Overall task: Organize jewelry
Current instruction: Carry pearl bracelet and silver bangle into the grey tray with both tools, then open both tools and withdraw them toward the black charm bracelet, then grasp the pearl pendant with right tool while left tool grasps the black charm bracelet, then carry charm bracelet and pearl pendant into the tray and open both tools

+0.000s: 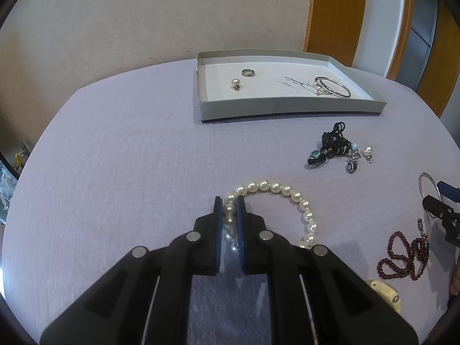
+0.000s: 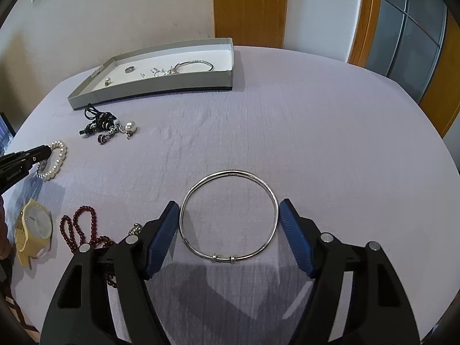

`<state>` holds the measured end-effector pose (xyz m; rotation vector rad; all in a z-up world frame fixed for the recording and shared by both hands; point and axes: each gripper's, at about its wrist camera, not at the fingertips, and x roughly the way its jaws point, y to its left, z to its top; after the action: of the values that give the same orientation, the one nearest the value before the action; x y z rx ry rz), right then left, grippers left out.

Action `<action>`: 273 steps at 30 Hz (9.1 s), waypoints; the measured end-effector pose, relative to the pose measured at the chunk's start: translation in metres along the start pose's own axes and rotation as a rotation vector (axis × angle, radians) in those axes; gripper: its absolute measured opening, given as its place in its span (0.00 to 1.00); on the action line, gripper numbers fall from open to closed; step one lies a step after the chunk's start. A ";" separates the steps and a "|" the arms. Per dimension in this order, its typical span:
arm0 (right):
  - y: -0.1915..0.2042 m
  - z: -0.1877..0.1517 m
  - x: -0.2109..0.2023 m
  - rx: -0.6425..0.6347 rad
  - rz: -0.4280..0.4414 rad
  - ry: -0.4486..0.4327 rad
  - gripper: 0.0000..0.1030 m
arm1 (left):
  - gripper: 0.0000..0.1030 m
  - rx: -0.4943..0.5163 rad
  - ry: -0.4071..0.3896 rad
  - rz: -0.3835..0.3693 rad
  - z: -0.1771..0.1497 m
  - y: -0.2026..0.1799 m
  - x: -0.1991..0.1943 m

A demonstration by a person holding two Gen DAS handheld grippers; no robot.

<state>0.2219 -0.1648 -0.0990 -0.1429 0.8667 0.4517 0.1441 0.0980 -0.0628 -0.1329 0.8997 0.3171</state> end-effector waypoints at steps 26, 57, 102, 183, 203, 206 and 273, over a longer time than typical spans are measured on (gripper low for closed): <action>0.010 0.028 -0.018 -0.002 0.076 -0.084 0.70 | 0.09 0.000 -0.089 -0.024 0.033 -0.011 -0.041; 0.047 0.168 0.052 -0.025 0.250 -0.167 0.71 | 0.09 -0.003 -0.160 -0.035 0.173 -0.032 -0.002; 0.031 0.098 0.020 -0.077 0.268 -0.140 0.74 | 0.46 -0.046 -0.073 0.035 0.100 -0.011 -0.003; 0.008 0.077 0.058 -0.028 0.150 -0.011 0.13 | 0.56 0.112 0.040 -0.094 0.053 -0.090 0.021; 0.008 0.076 0.057 -0.023 0.164 -0.021 0.13 | 0.10 0.100 0.044 -0.115 0.062 -0.103 0.024; 0.008 0.077 0.056 -0.024 0.167 -0.024 0.13 | 0.10 0.090 0.028 -0.115 0.064 -0.097 0.022; 0.073 0.200 0.108 -0.064 0.269 -0.163 0.32 | 0.10 -0.075 -0.096 -0.086 0.184 -0.009 0.052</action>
<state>0.3907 -0.0040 -0.0479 -0.0474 0.7137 0.7331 0.3146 0.1454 0.0099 -0.2232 0.7845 0.2749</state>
